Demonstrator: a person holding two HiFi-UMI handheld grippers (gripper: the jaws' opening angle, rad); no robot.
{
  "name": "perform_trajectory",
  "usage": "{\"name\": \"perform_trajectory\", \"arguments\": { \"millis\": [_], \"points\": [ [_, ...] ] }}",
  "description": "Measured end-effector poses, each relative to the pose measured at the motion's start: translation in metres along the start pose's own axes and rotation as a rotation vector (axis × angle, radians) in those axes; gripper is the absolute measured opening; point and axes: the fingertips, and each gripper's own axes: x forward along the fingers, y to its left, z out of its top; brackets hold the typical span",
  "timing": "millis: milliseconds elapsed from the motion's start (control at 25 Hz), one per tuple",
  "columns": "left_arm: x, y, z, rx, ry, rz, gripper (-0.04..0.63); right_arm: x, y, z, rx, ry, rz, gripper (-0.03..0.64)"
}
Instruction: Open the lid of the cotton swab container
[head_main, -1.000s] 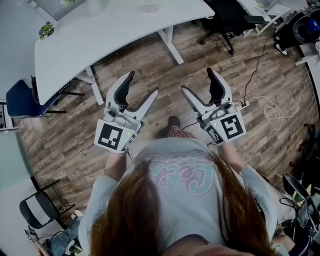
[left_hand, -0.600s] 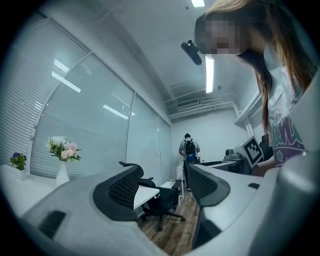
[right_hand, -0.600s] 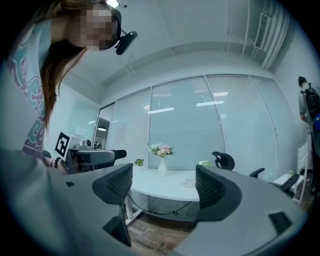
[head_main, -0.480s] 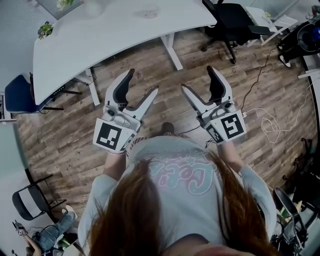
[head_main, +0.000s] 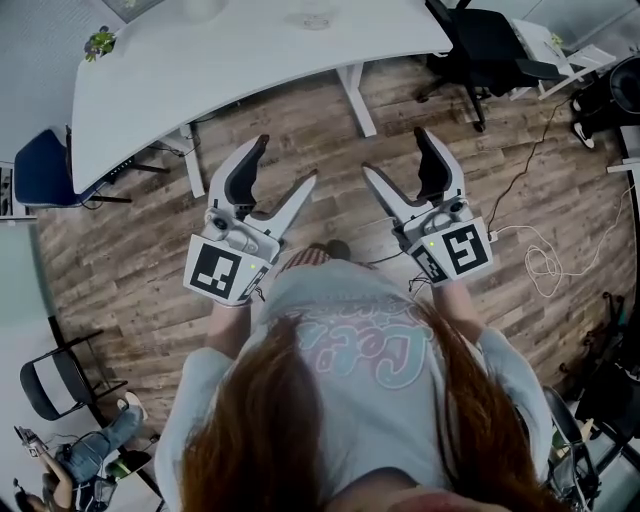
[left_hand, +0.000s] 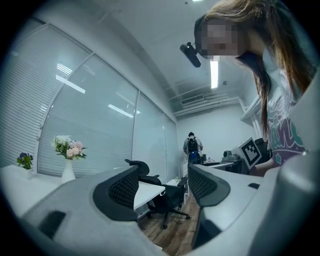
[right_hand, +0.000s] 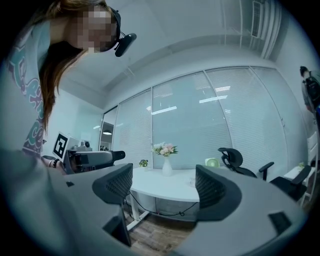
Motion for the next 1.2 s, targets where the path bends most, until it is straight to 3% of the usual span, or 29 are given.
{"name": "perform_trajectory", "arguments": {
  "millis": [1200],
  "points": [
    [0.016,0.023,-0.004,-0.005,-0.008,0.010,0.279,0.032,-0.019,0.000,-0.016,-0.003,0.048,0.380]
  ]
}}
